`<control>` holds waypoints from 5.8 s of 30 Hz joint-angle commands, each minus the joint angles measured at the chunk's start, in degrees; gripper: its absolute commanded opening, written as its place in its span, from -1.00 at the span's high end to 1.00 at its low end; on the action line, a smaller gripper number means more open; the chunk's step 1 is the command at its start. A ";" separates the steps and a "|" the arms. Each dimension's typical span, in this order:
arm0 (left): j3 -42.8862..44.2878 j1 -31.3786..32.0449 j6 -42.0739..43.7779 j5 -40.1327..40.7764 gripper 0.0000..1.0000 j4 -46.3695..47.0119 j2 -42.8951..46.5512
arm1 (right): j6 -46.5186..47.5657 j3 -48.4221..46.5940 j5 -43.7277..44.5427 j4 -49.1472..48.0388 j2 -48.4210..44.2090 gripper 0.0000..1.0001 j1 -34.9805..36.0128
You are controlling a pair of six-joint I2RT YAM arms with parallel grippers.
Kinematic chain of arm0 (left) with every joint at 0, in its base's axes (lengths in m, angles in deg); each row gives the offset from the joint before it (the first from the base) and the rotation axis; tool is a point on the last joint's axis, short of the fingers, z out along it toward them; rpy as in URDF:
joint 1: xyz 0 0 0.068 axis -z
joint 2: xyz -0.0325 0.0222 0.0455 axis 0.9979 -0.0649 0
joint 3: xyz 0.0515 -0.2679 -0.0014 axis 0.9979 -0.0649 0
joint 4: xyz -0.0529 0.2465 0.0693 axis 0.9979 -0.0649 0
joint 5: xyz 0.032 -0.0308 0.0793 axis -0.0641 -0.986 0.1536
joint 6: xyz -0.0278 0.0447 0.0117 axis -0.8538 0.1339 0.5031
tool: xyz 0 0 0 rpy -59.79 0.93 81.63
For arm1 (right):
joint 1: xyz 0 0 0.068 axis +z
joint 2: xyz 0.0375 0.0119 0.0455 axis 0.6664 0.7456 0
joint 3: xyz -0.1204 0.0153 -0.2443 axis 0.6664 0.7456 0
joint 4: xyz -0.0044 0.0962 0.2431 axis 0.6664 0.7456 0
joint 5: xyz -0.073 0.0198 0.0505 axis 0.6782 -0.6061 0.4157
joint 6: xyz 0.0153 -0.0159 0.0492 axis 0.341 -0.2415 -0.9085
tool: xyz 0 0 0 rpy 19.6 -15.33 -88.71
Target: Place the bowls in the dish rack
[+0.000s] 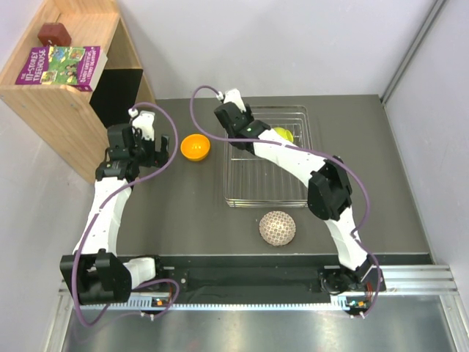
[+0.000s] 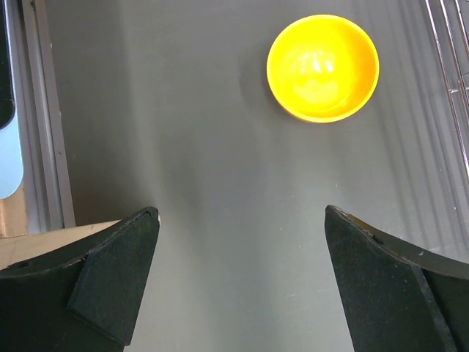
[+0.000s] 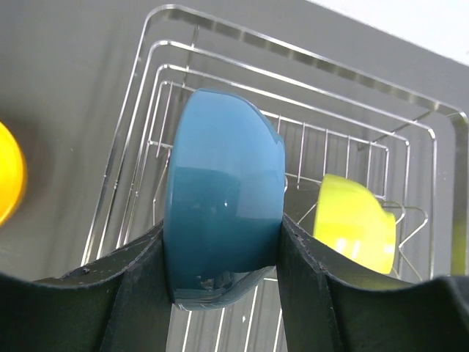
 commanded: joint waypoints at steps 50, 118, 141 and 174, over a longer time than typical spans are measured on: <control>-1.03 -0.54 0.37 -1.40 -0.98 1.92 0.75 | -0.42 -1.47 -5.01 0.39 3.77 -0.39 2.58; 0.64 -1.15 -0.33 -2.81 -0.98 2.09 -1.00 | 1.33 -1.11 -6.86 1.27 -2.55 -0.82 -2.95; 8.90 -1.06 -0.77 -1.75 -0.98 9.38 -22.08 | 19.17 6.88 -38.74 3.28 -21.62 -0.99 -10.07; 25.34 8.78 -3.67 0.09 -0.08 6.75 -46.88 | 23.48 22.44 -48.69 7.86 -37.54 -0.99 -21.67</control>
